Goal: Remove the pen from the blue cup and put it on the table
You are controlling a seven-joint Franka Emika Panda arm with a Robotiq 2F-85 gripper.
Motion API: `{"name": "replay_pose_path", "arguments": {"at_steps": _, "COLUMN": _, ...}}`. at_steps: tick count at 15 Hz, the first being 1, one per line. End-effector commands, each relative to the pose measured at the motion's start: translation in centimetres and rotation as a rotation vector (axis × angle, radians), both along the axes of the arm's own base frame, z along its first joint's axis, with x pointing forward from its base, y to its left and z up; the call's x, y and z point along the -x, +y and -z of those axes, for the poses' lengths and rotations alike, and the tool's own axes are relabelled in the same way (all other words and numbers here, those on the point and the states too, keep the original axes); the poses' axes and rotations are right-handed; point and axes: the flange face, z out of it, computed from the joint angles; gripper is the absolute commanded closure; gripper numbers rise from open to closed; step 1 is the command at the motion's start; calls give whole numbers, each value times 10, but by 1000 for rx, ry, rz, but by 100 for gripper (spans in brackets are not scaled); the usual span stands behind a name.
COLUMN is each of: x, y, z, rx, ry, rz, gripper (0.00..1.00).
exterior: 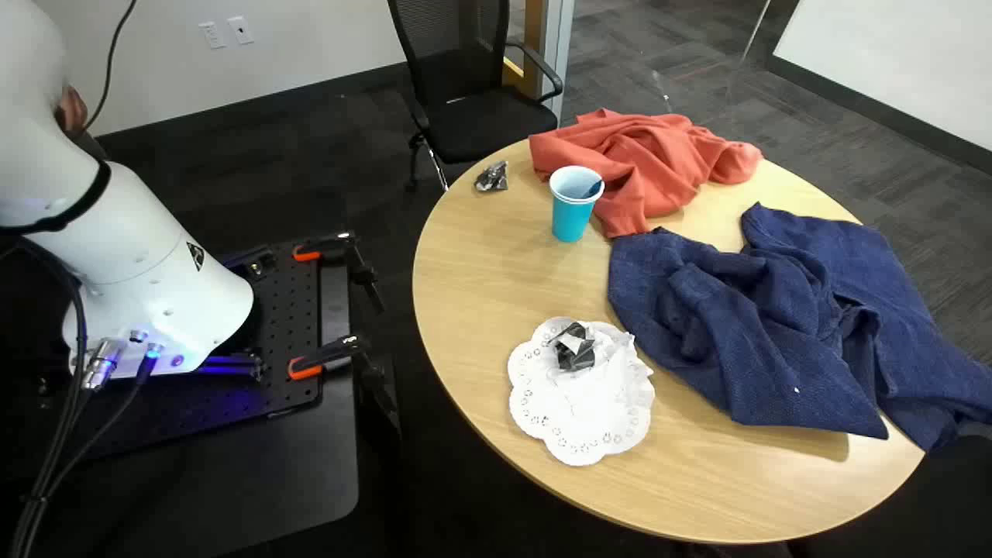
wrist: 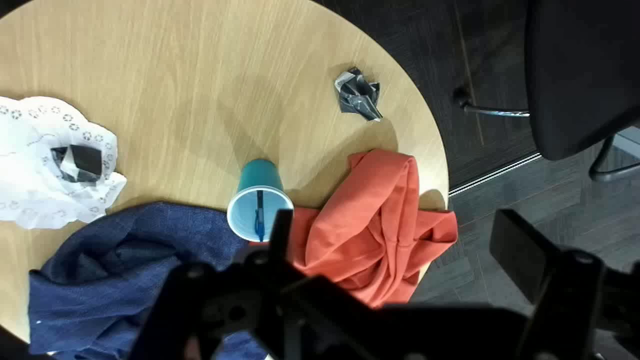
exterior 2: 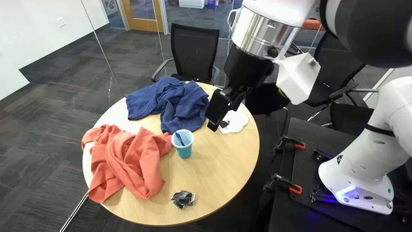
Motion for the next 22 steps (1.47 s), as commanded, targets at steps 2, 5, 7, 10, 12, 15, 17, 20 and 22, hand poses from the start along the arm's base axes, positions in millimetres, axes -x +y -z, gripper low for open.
{"name": "replay_pose_path", "arguments": {"at_steps": 2, "x": 0, "y": 0, "z": -1, "rx": 0, "ry": 1, "rz": 0, "gripper": 0}}
{"name": "replay_pose_path", "arguments": {"at_steps": 5, "x": 0, "y": 0, "z": -1, "rx": 0, "ry": 1, "rz": 0, "gripper": 0}}
{"name": "replay_pose_path", "arguments": {"at_steps": 7, "x": -2, "y": -1, "z": 0, "rx": 4, "ry": -7, "rz": 4, "gripper": 0}}
{"name": "replay_pose_path", "arguments": {"at_steps": 10, "x": -14, "y": -10, "z": 0, "rx": 22, "ry": -29, "rz": 23, "gripper": 0}}
{"name": "replay_pose_path", "arguments": {"at_steps": 12, "x": -27, "y": -20, "z": 1, "rx": 45, "ry": -53, "rz": 31, "gripper": 0}}
{"name": "replay_pose_path", "arguments": {"at_steps": 15, "x": -52, "y": -35, "z": 9, "rx": 77, "ry": -87, "rz": 28, "gripper": 0}}
{"name": "replay_pose_path", "arguments": {"at_steps": 17, "x": -70, "y": -43, "z": 21, "rx": 93, "ry": -102, "rz": 30, "gripper": 0}}
{"name": "replay_pose_path", "arguments": {"at_steps": 20, "x": -95, "y": -53, "z": 47, "rx": 108, "ry": -100, "rz": 25, "gripper": 0}}
{"name": "replay_pose_path", "arguments": {"at_steps": 22, "x": -110, "y": -59, "z": 67, "rx": 112, "ry": -85, "rz": 26, "gripper": 0}}
